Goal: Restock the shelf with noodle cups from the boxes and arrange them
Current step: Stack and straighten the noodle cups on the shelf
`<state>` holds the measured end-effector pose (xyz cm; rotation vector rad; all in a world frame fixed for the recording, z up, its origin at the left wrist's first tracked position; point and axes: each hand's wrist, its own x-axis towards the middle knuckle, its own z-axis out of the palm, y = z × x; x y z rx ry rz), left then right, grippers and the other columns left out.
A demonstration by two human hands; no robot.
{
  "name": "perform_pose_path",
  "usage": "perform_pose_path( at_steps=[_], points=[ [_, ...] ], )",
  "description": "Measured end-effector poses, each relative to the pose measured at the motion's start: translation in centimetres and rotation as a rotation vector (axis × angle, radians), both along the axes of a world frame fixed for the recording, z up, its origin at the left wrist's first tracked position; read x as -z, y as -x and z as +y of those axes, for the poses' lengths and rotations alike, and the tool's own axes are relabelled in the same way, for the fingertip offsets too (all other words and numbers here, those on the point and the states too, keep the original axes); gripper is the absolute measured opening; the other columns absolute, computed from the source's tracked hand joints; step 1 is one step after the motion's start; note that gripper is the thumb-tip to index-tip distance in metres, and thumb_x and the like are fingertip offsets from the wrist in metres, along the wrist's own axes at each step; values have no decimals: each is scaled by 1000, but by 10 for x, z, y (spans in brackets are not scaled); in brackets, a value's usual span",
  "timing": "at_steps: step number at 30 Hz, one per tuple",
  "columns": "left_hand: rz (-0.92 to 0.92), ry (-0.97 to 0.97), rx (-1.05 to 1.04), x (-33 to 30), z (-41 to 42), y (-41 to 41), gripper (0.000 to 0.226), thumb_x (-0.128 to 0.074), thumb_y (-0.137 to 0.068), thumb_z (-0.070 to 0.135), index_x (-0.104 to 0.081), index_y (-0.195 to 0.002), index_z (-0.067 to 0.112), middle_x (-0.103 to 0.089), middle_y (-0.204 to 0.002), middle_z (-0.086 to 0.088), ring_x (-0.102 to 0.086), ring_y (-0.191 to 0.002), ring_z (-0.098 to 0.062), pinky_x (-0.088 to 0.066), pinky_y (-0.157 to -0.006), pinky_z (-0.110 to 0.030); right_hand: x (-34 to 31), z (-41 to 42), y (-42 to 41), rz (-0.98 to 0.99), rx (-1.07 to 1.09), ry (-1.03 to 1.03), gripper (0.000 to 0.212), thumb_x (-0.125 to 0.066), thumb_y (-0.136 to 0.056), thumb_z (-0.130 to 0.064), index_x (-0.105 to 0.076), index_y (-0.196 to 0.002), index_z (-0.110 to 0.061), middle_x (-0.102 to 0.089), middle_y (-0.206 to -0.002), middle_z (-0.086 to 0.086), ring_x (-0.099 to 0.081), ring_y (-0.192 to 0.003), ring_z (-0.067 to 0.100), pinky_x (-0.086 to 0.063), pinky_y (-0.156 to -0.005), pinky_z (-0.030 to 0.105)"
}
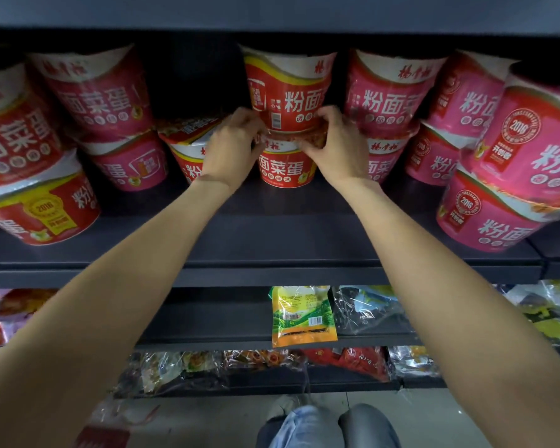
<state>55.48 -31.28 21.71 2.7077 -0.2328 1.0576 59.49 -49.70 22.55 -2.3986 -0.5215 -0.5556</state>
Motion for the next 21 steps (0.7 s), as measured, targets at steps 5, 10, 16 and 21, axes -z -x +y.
perform_pose_path(
  at_steps=[5,10,16,21],
  points=[
    [1,-43,14,1,0,-5,20,-62,-89,20,-62,-98,3,-63,-100,-14,-63,-85,-33,-53,-66,-43,-14,7,-3,13,35,-221,91,-65,-82,-54,-23,-148,-8,-41,-148,8,-38,-136,25,-35,-107,35],
    [-138,-90,145,7,-4,-1,20,-66,-84,27,-69,-86,7,-68,-87,-9,-65,-78,-29,-52,-66,-38,-23,39,-7,161,-41,-403,132,-81,-58,-58,-7,-149,2,-36,-149,16,-39,-136,25,-33,-112,38],
    [-108,-100,39,9,6,2,30,-66,-81,34,-67,-96,8,-69,-98,-8,-65,-90,-29,-41,-98,-41,-19,50,-13,172,117,-399,134,-82,-58,-59,-3,-151,-5,-39,-146,15,-40,-134,30,-30,-112,47],
    [-134,-155,-104,0,-6,1,42,-57,-75,53,-66,-85,13,-68,-82,-5,-58,-64,-29,-45,-75,-36,-10,58,10,59,399,-391,124,-78,-58,-63,-14,-150,-9,-33,-139,18,-33,-131,34,-26,-107,43]
  ],
)
